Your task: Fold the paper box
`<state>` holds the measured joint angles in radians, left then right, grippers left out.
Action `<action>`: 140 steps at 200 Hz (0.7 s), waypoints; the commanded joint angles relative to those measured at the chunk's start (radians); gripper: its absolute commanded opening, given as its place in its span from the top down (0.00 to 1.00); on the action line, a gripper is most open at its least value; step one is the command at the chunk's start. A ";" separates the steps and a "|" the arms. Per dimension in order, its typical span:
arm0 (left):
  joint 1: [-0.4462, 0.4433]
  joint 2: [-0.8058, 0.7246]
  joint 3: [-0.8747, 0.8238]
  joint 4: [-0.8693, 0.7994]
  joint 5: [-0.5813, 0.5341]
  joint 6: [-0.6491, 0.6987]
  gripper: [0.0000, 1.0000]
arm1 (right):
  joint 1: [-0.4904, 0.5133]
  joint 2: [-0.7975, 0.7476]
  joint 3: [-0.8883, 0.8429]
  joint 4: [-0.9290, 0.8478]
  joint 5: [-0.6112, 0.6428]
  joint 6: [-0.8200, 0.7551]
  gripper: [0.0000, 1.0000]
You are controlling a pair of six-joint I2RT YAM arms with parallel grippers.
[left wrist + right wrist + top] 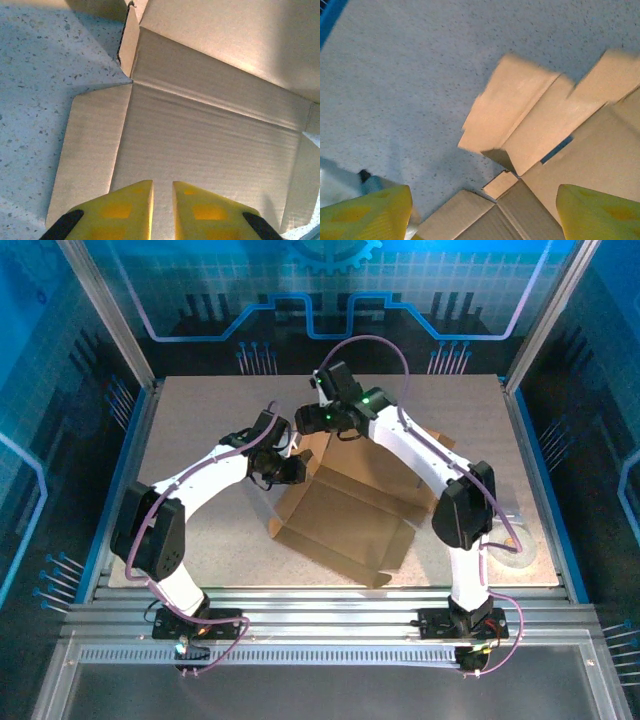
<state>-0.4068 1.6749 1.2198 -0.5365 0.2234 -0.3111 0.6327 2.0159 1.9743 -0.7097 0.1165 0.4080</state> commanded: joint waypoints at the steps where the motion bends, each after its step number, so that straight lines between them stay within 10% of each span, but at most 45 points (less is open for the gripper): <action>1: 0.007 -0.001 -0.017 0.017 0.038 -0.011 0.81 | -0.013 0.012 0.056 -0.031 0.037 0.021 0.23; 82: 0.072 0.002 0.003 0.039 0.185 -0.042 0.68 | -0.175 -0.180 -0.331 0.207 -0.317 -0.043 0.24; 140: 0.077 0.080 0.088 0.070 0.178 -0.086 0.59 | -0.213 -0.217 -0.637 0.339 -0.319 0.035 0.32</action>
<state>-0.3336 1.7042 1.2442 -0.4877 0.3740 -0.3637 0.4004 1.8076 1.4178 -0.4603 -0.1551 0.4038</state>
